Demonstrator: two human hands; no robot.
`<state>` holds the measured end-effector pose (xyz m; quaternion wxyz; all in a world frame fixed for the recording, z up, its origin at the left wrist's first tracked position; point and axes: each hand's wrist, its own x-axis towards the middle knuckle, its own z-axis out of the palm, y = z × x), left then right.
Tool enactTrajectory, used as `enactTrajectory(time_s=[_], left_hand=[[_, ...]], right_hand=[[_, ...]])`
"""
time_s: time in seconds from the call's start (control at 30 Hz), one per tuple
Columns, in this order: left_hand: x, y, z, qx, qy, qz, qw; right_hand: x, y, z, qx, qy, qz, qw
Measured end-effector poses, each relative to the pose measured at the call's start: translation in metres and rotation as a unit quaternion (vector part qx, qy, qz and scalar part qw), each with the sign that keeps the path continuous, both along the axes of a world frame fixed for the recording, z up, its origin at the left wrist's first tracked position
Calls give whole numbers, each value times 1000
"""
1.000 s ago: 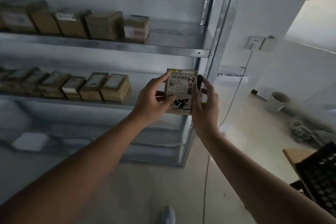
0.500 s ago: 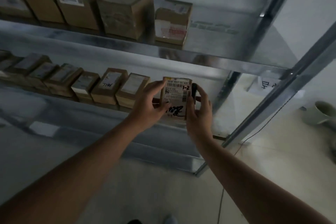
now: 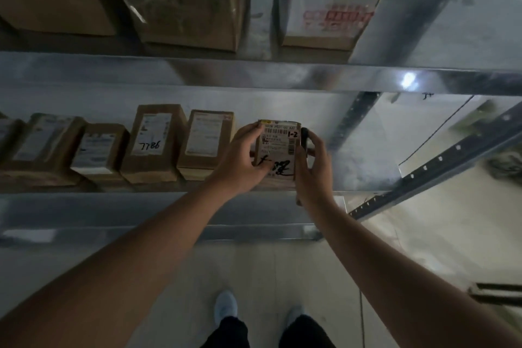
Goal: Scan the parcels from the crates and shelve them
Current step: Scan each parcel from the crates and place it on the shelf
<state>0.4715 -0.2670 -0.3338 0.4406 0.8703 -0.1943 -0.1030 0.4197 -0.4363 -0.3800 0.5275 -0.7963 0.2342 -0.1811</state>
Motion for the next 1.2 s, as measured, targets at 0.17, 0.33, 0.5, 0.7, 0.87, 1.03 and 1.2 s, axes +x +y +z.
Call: enactTrajectory(time_s=[0.17, 0.33, 0.5, 0.7, 0.87, 1.03, 1.2], left_hand=[[27, 2, -17, 15, 53, -12, 998], [48, 0, -35, 37, 85, -25, 995], [66, -7, -50, 65, 101, -12, 993], [76, -16, -64, 90, 125, -13, 988], [82, -19, -73, 119, 126, -10, 985], [80, -24, -73, 145, 121, -15, 982], [70, -30, -61, 191, 88, -28, 977]], right_hand=[[29, 9, -27, 14, 40, -12, 999], [56, 7, -50, 32, 64, -8, 997], [73, 8, -67, 39, 79, 11, 996], [79, 6, -76, 41, 89, 9, 995], [84, 6, -80, 40, 91, 10, 995], [86, 2, -83, 27, 89, 11, 996], [80, -3, -73, 10, 72, 19, 997]])
